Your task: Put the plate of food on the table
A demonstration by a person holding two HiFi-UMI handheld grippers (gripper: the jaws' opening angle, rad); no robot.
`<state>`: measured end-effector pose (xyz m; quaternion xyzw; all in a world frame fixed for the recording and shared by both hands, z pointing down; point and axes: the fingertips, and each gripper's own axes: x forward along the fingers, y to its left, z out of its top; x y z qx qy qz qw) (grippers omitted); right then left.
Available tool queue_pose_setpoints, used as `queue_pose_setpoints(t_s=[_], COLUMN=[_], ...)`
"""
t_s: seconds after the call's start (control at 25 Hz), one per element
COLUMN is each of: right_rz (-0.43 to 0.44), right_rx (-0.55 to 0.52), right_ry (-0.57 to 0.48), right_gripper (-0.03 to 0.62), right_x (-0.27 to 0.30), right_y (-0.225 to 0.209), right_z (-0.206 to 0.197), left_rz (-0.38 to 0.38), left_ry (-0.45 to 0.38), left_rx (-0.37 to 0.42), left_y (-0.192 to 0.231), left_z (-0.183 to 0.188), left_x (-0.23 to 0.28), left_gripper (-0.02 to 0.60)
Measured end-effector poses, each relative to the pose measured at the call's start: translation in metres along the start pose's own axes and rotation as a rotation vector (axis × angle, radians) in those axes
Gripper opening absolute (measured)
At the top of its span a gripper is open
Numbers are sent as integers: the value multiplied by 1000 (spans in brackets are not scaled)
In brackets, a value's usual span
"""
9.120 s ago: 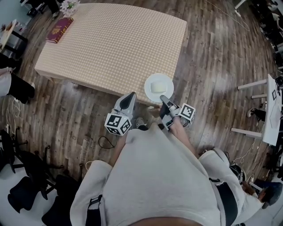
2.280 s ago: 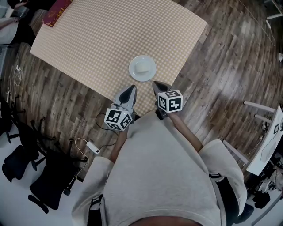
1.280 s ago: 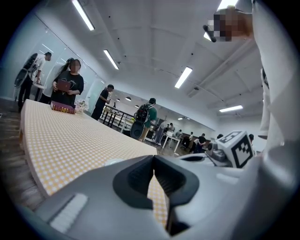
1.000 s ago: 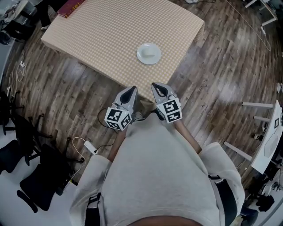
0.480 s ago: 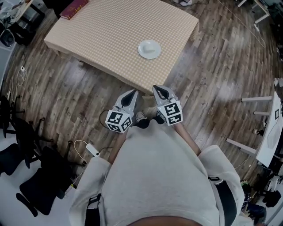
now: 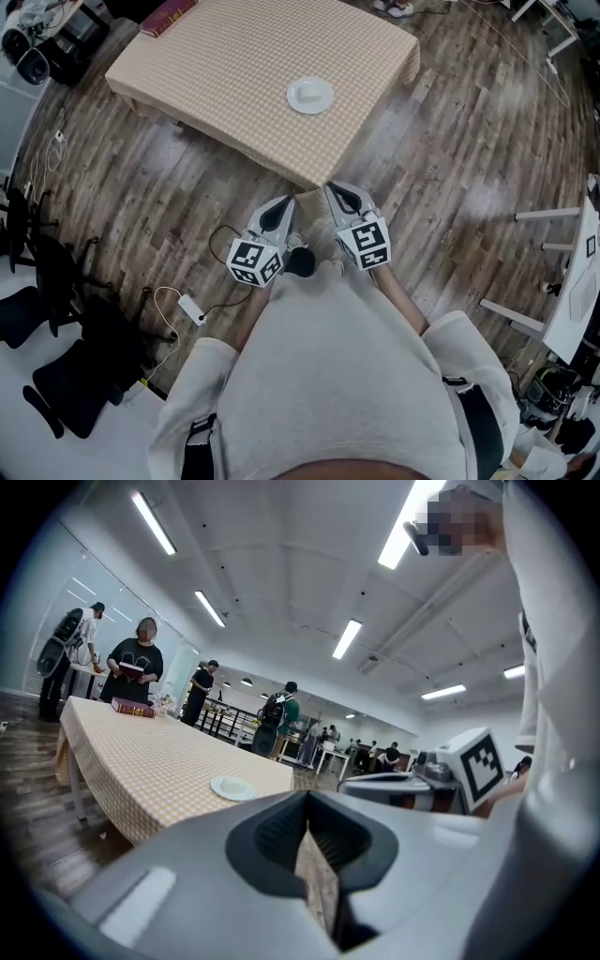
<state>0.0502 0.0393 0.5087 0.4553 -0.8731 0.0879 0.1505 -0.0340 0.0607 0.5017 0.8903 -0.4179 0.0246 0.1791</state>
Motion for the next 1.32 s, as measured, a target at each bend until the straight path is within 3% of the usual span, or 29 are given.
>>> queue_pose_setpoints(t_s=[0.48, 1.32], right_rz=[-4, -20], right_rx=[43, 22], right_ry=[-13, -63], right_gripper=[-3, -3], right_x=[-84, -112], right_y=[20, 19], right_z=[-41, -37], left_rz=[-17, 3], left_ry=[9, -39], left_rx=[11, 43], left_y=[-86, -112], left_z=[-40, -39], left_x=[-27, -40], left_gripper=[8, 8])
